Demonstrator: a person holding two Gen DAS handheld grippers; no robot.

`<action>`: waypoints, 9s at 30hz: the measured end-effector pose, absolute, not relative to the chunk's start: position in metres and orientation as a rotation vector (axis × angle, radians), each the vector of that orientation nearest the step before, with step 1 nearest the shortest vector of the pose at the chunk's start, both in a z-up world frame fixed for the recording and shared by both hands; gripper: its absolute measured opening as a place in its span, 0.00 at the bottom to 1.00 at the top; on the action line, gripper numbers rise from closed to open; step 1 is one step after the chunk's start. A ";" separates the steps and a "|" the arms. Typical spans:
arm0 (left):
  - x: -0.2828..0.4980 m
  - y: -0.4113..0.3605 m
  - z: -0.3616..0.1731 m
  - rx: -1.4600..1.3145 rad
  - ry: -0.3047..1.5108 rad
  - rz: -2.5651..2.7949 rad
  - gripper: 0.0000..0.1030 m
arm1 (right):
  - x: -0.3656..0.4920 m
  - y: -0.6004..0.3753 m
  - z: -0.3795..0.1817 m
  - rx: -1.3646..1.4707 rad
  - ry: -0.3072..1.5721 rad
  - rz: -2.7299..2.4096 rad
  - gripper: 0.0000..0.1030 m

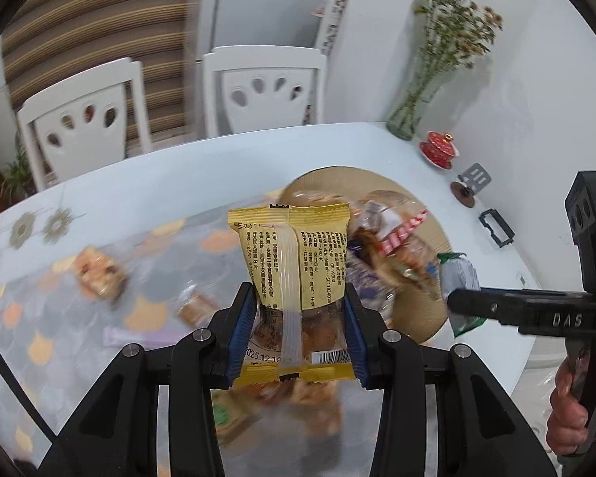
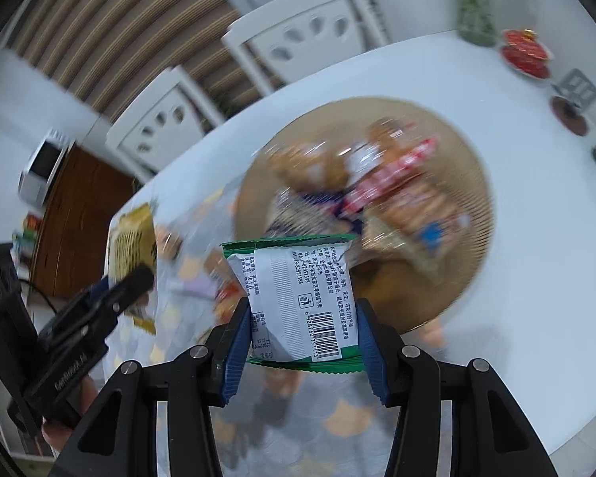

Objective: Organize snacks
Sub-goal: 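Carry both packs over the amber bowl and open both tools, then grasp the sachima pack with the right tool while the left grasps the green-label square cake, then carry the sachima pack and square cake over the amber bowl and open both tools, then grasp the lavender stick pack with the left tool while the right grasps the red floss cake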

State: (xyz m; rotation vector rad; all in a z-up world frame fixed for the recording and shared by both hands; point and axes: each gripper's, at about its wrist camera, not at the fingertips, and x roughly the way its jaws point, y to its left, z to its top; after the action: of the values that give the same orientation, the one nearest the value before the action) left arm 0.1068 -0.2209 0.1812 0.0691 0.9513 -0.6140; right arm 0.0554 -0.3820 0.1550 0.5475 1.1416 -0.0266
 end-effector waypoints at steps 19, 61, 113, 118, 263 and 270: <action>0.151 -0.310 0.173 0.024 1.046 -0.693 0.49 | 0.091 -0.441 0.144 0.656 1.174 -0.008 0.57; 0.095 -0.082 0.103 -0.081 1.206 -0.437 0.65 | 0.099 -0.267 0.123 0.512 1.294 0.202 0.70; 0.091 -0.144 0.025 0.244 1.225 -0.706 0.65 | 0.070 -0.278 0.009 0.588 1.385 -0.234 0.46; 0.085 -0.149 0.024 0.270 1.190 -0.661 0.62 | 0.050 -0.282 0.010 0.575 1.388 -0.224 0.46; 0.162 -0.093 0.027 0.234 1.313 -0.696 0.64 | 0.138 -0.194 0.000 0.204 1.342 0.130 0.64; 0.142 -0.119 0.031 0.397 1.201 -0.635 0.18 | 0.133 -0.187 0.003 0.148 1.321 0.109 0.47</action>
State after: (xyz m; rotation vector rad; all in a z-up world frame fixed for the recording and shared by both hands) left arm 0.1424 -0.1188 0.0307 0.3967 1.2010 -0.6347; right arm 0.1330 -0.1870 0.0033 0.1484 1.3207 0.1087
